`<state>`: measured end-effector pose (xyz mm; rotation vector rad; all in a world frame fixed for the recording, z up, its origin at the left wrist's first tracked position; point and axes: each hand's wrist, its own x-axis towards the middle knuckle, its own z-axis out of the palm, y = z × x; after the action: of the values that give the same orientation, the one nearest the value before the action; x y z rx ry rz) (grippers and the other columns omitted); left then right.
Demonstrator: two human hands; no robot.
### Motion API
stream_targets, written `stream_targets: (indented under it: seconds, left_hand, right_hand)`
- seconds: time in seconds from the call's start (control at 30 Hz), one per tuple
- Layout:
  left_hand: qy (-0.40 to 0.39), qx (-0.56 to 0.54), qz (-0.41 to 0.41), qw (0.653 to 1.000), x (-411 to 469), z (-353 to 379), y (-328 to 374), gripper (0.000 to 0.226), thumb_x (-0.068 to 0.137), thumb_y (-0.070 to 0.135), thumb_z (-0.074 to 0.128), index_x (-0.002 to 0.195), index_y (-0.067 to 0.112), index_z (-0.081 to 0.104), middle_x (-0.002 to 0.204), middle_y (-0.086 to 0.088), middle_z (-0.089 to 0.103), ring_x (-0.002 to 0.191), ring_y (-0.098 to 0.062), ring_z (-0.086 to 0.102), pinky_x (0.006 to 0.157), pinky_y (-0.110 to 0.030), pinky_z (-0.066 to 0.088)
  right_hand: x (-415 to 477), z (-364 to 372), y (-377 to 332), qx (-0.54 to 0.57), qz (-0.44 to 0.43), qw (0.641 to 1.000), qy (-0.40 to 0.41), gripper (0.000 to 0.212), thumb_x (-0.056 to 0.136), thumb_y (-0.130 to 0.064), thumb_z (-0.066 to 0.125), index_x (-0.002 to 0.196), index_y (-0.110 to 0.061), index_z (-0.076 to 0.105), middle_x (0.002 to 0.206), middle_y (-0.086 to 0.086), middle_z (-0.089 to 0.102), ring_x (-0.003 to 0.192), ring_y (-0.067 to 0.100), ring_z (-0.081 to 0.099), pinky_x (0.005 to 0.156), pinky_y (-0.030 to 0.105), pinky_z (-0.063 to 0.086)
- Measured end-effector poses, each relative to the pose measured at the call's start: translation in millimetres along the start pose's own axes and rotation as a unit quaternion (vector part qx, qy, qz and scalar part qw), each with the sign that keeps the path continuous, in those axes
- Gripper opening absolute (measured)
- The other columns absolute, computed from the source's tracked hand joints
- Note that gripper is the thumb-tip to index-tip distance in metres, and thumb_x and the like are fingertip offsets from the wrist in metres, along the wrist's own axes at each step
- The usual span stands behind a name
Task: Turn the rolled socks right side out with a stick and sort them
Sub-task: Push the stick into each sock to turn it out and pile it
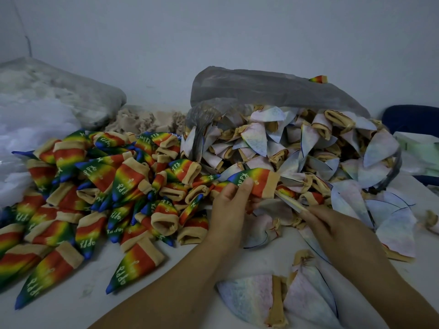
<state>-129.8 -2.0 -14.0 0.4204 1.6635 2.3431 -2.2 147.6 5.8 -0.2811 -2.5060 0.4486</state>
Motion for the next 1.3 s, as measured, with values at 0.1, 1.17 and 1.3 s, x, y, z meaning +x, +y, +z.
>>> stream_targets:
  seconds: [0.1, 1.17, 1.3]
  left_hand:
    - [-0.021, 0.052, 0.011, 0.998, -1, 1, -3, 0.027, 0.093, 0.041, 0.065, 0.073, 0.022, 0.068, 0.075, -0.005, 0.071, 0.075, -0.017, 0.069, 0.074, -0.037, 0.056]
    - [-0.029, -0.130, -0.059, 0.989, -2, -2, -2, 0.020, 0.089, 0.030, 0.064, 0.084, 0.011, 0.064, 0.060, -0.006, 0.063, 0.051, -0.014, 0.059, 0.053, -0.028, 0.054]
    - [0.008, -0.234, -0.090, 0.968, 6, -9, 0, 0.021, 0.092, 0.016, 0.064, 0.107, 0.002, 0.060, 0.071, -0.010, 0.073, 0.062, -0.011, 0.071, 0.053, -0.017, 0.055]
  right_hand:
    - [0, -1, 1, -0.003, -0.013, 1.000, 0.015, 0.039, 0.088, -0.049, 0.036, 0.084, -0.025, 0.066, 0.061, -0.003, 0.061, 0.056, 0.011, 0.056, 0.048, 0.036, 0.046]
    - [0, 4, 1, 0.168, 0.094, 0.980, -0.053, 0.032, 0.079, -0.058, 0.037, 0.077, -0.038, 0.062, 0.073, -0.016, 0.065, 0.076, -0.004, 0.057, 0.057, 0.013, 0.040]
    - [3, -2, 21, 0.120, 0.140, 0.981, -0.066, 0.031, 0.089, -0.048, 0.049, 0.072, -0.024, 0.059, 0.064, 0.003, 0.061, 0.058, 0.013, 0.054, 0.053, 0.028, 0.038]
